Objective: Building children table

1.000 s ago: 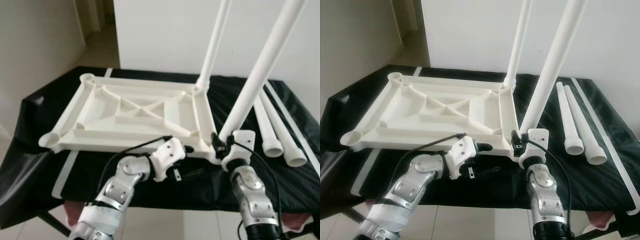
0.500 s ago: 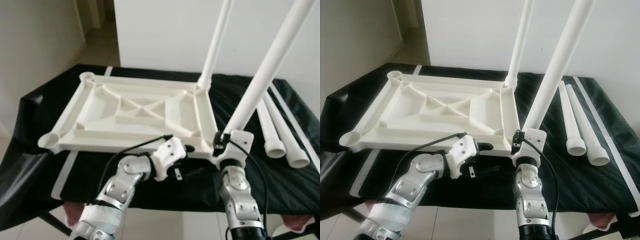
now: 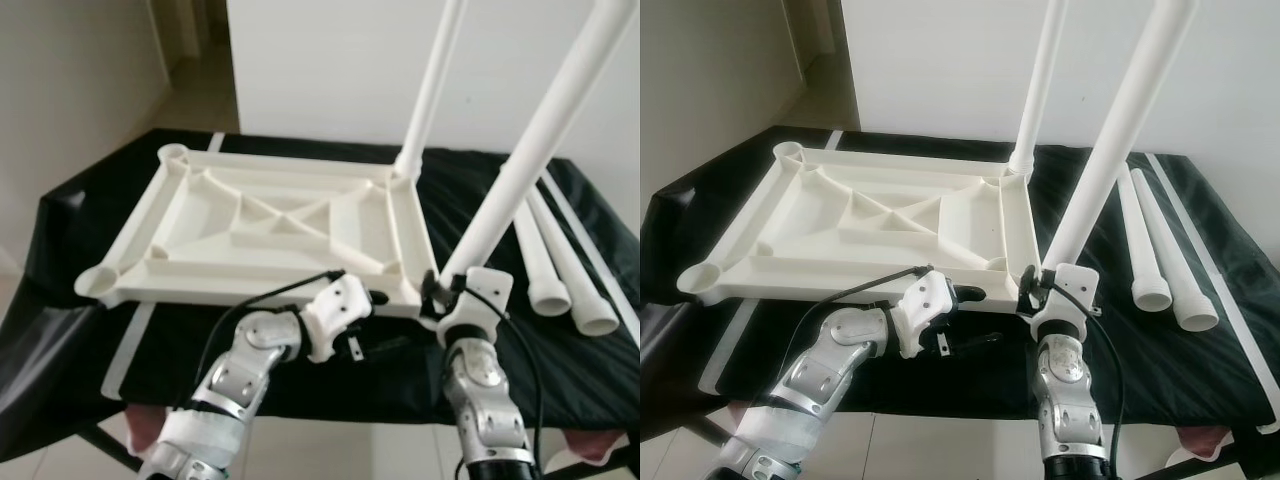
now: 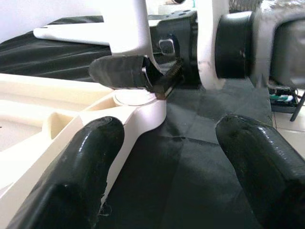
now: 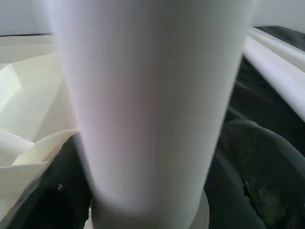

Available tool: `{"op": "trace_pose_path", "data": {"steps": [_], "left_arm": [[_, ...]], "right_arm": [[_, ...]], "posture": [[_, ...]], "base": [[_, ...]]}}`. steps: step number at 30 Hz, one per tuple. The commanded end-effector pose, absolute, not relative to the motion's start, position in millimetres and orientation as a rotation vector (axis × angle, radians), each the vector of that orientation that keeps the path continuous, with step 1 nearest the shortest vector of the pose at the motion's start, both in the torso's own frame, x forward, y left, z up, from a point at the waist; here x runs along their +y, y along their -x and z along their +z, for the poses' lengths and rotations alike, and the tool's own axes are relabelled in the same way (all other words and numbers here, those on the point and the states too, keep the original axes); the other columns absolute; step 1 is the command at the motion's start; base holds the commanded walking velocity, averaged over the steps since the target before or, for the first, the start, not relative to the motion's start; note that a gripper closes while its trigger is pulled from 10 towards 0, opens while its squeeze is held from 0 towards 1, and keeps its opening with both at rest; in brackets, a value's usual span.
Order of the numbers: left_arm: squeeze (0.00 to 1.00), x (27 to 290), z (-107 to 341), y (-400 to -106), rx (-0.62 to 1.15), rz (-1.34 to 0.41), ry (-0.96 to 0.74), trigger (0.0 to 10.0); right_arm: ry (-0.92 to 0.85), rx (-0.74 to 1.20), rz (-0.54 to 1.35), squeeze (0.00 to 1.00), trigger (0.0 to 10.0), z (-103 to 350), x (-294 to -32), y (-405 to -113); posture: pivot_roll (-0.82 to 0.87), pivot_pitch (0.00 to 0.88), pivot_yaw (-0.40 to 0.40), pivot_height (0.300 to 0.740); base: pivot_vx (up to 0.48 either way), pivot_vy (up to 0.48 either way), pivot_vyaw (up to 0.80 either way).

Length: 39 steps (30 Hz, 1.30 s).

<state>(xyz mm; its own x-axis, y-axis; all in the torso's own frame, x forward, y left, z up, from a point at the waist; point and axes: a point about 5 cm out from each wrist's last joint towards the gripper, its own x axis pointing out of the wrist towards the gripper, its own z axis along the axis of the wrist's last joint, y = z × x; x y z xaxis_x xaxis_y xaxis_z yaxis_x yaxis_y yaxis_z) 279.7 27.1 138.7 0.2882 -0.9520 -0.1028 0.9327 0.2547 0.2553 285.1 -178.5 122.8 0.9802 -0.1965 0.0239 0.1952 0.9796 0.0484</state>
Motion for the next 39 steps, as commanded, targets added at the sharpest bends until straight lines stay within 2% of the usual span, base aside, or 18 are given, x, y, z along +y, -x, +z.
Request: {"op": "trace_pose_path", "data": {"steps": [1,3,6,14,20,26,27,28,29,33,34,39], "left_arm": [[0.0,27.0,139.3,-282.3,-0.085,-1.228,-0.285,10.0],[0.0,27.0,139.3,-282.3,-0.085,-1.228,-0.285,10.0],[0.0,25.9,139.7,-282.5,-0.089,-1.228,-0.286,10.0],[0.0,25.3,139.9,-281.5,-0.09,-1.227,-0.282,10.0],[0.0,24.4,133.3,-274.4,-0.056,-1.271,-0.286,10.0],[0.0,23.6,130.0,-270.8,-0.039,-1.284,-0.281,10.0],[0.0,23.1,129.1,-269.3,-0.036,-1.289,-0.279,10.0],[0.0,22.3,128.2,-267.1,-0.035,-1.294,-0.279,10.0],[0.0,21.4,127.4,-264.9,-0.033,-1.298,-0.276,10.0],[0.0,20.7,126.7,-262.5,-0.03,-1.302,-0.272,10.0],[0.0,20.4,125.9,-261.1,-0.027,-1.302,-0.27,10.0],[0.0,20.5,124.4,-258.8,-0.019,-1.298,-0.266,10.0]], "right_arm": [[-0.057,-0.017,-0.133,0.0,10.0,122.2,-186.3,-289.5],[-0.057,-0.017,-0.133,0.0,10.0,122.2,-186.3,-289.5],[0.009,-0.026,-0.009,0.0,10.0,124.8,-196.2,-296.3],[0.061,-0.037,0.13,0.0,10.0,128.4,-201.1,-297.8],[0.094,-0.03,0.334,0.0,10.0,127.6,-199.5,-297.1],[0.095,-0.021,0.404,0.0,10.0,126.5,-201.4,-297.9],[0.102,-0.019,0.419,0.0,7.9,126.3,-202.1,-298.4],[0.108,-0.018,0.426,0.0,7.9,126.0,-203.3,-299.1],[0.114,-0.02,0.431,0.0,2.9,126.1,-204.1,-299.8],[0.117,-0.023,0.438,0.0,2.9,126.1,-204.9,-300.4],[0.114,-0.023,0.441,0.0,0.0,125.6,-204.9,-300.3],[0.086,-0.015,0.442,0.0,0.0,121.3,-203.8,-298.2]], "posture": [[0.01,0.0,-0.057,0.74],[0.01,0.0,-0.057,0.74],[0.01,0.0,-0.062,0.74],[0.01,0.0,-0.067,0.74],[0.01,0.0,-0.069,0.74],[0.02,0.0,-0.071,0.74],[0.02,0.0,-0.071,0.74],[0.03,0.0,-0.071,0.74],[0.03,0.0,-0.07,0.74],[0.03,0.0,-0.069,0.74],[0.04,0.0,-0.073,0.74],[0.04,0.0,-0.072,0.74]], "base": [[0.0,0.0,0.0],[0.0,0.0,0.0],[0.0,0.0,0.0],[0.0,0.0,0.0],[0.0,0.0,0.0],[0.0,0.0,0.0],[0.0,0.0,0.0],[0.0,0.0,0.0],[0.0,0.0,0.0],[0.0,0.0,0.0],[0.0,0.0,0.0],[0.0,0.0,0.0]]}}
